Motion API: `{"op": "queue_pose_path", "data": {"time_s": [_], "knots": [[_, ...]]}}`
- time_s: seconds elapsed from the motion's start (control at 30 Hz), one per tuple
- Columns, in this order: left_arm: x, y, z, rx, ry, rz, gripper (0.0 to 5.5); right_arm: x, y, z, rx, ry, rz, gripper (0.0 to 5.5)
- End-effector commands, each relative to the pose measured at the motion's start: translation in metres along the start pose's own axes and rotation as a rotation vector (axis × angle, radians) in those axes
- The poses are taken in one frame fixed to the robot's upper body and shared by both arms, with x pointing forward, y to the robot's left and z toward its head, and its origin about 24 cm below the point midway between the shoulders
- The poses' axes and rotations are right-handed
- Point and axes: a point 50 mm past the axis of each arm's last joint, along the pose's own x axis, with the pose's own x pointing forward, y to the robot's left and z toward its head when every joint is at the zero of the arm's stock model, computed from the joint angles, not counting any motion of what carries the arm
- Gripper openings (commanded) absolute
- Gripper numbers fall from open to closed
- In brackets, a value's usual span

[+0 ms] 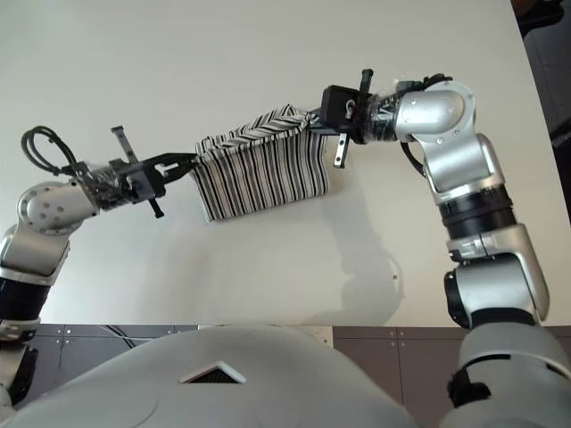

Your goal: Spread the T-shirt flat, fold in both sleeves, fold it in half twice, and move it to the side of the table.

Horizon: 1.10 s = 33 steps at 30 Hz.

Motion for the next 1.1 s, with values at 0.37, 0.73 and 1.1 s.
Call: {"op": "queue_pose_path", "data": {"time_s": [0.37,0.73,1.1], "knots": [[0.047,0.008,-0.074,-0.101,0.209,-0.122,0.10,0.059,-0.017,-0.030,0.088,0.198,-0.144,0.63],[0.050,0.033,-0.055,-0.101,0.049,0.265,1.64,0.049,-0.037,-0.023,0.235,0.001,-0.477,2.36],[0.048,0.048,-0.043,-0.130,0.026,0.445,1.64,0.080,0.039,-0.026,0.347,-0.208,0.063,2.36]]}}
